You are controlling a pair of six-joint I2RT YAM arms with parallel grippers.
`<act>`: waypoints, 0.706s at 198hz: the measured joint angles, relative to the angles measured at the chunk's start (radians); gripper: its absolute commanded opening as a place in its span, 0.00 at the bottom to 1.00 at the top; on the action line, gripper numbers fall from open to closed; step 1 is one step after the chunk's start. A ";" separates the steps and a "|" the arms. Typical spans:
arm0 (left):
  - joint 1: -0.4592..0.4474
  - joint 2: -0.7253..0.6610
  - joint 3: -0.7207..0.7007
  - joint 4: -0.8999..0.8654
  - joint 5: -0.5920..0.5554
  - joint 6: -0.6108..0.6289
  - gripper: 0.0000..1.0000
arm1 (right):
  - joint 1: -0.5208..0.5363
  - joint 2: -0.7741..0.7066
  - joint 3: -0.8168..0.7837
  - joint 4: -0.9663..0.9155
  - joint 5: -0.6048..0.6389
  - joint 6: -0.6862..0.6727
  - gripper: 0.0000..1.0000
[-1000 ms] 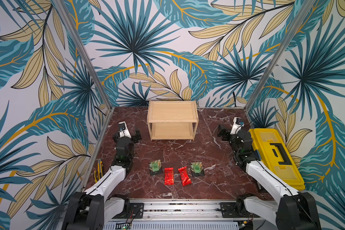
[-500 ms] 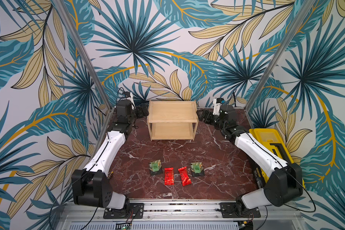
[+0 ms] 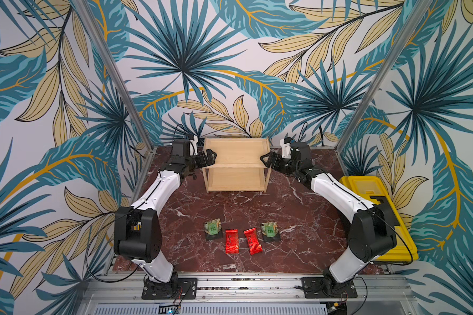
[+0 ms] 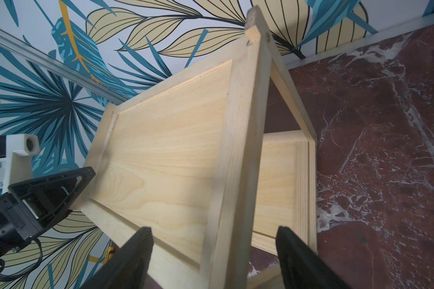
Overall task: Place the tea bags on the shelf by color
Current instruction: Move the shelf to the center of the board.
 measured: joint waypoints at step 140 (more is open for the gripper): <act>-0.114 -0.051 -0.041 -0.007 -0.017 -0.026 1.00 | -0.001 -0.198 -0.148 -0.035 0.021 0.003 0.76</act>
